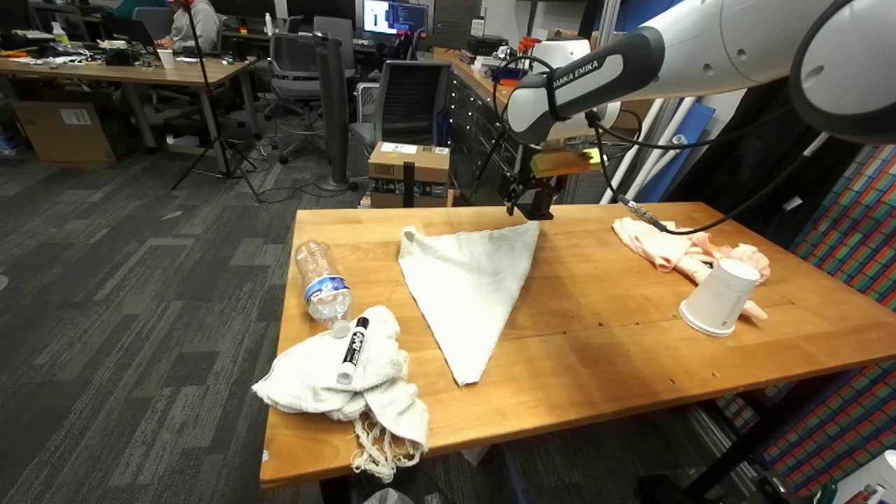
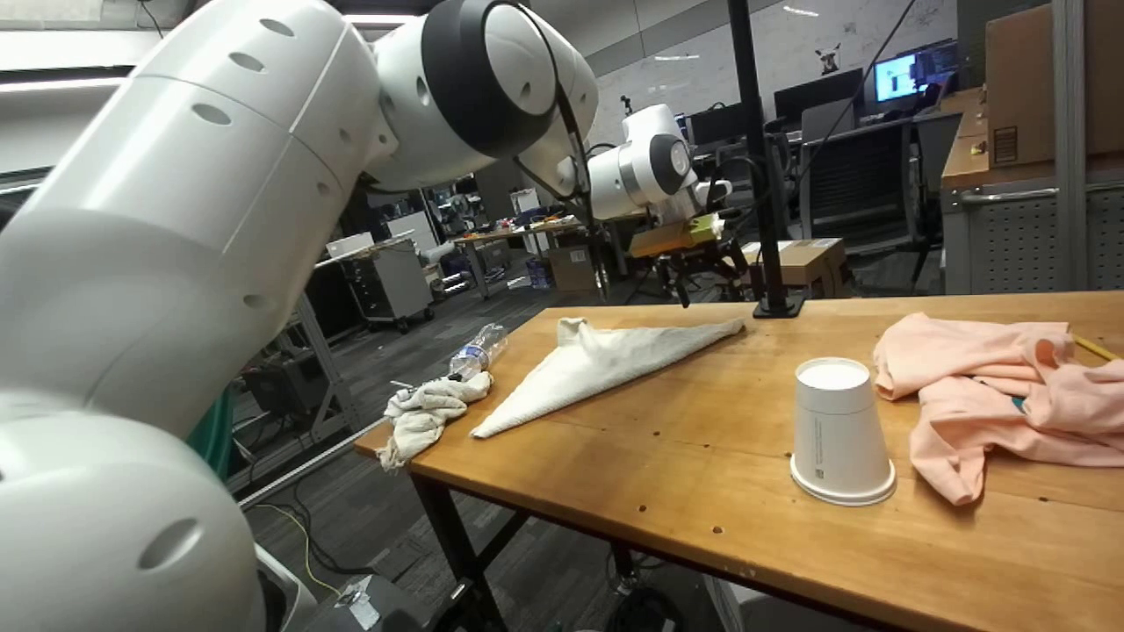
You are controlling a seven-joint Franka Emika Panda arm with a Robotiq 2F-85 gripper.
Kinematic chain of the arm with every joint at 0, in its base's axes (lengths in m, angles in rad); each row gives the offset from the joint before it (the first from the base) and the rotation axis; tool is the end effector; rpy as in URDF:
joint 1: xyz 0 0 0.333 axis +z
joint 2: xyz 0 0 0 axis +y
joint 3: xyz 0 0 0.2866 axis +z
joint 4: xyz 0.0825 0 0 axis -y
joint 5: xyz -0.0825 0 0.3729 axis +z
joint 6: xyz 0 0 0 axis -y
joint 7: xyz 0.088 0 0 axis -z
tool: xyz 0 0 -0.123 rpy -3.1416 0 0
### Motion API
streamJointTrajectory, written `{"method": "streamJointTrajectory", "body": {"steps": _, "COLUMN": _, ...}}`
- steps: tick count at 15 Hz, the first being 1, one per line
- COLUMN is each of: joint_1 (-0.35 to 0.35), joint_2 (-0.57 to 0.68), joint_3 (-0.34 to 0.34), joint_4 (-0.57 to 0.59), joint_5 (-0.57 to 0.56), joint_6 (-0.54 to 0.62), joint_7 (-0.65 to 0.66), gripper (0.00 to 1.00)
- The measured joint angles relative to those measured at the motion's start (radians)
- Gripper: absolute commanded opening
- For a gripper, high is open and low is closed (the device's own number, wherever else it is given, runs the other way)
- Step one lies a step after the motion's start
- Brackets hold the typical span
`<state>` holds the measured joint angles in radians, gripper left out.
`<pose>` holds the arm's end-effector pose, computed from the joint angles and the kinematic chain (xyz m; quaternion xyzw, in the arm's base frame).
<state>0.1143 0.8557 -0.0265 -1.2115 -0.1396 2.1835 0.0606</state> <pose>0.7370 0.0628 0.2423 0.9944 0.0554 0.0630 0.0645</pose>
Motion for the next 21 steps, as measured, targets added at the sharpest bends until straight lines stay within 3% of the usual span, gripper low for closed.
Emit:
{"method": "streamJointTrajectory", "body": {"steps": 10, "joint_1": 0.001, "joint_2": 0.06, "joint_3": -0.013, "joint_4": 0.044, "joint_5": -0.002, "joint_6": -0.069, "joint_7": 0.004, "gripper": 1.0}}
{"method": "streamJointTrajectory", "body": {"steps": 16, "joint_1": 0.008, "joint_2": 0.118, "joint_3": -0.013, "joint_4": 0.12, "joint_5": -0.002, "joint_6": -0.173, "joint_7": 0.004, "gripper": 1.0}}
{"method": "streamJointTrajectory", "body": {"steps": 18, "joint_1": 0.011, "joint_2": 0.135, "joint_3": -0.013, "joint_4": 0.15, "joint_5": -0.002, "joint_6": -0.211, "joint_7": 0.004, "gripper": 0.72}}
{"method": "streamJointTrajectory", "body": {"steps": 21, "joint_1": 0.015, "joint_2": 0.15, "joint_3": -0.012, "joint_4": 0.189, "joint_5": -0.002, "joint_6": -0.259, "joint_7": 0.003, "gripper": 0.48}}
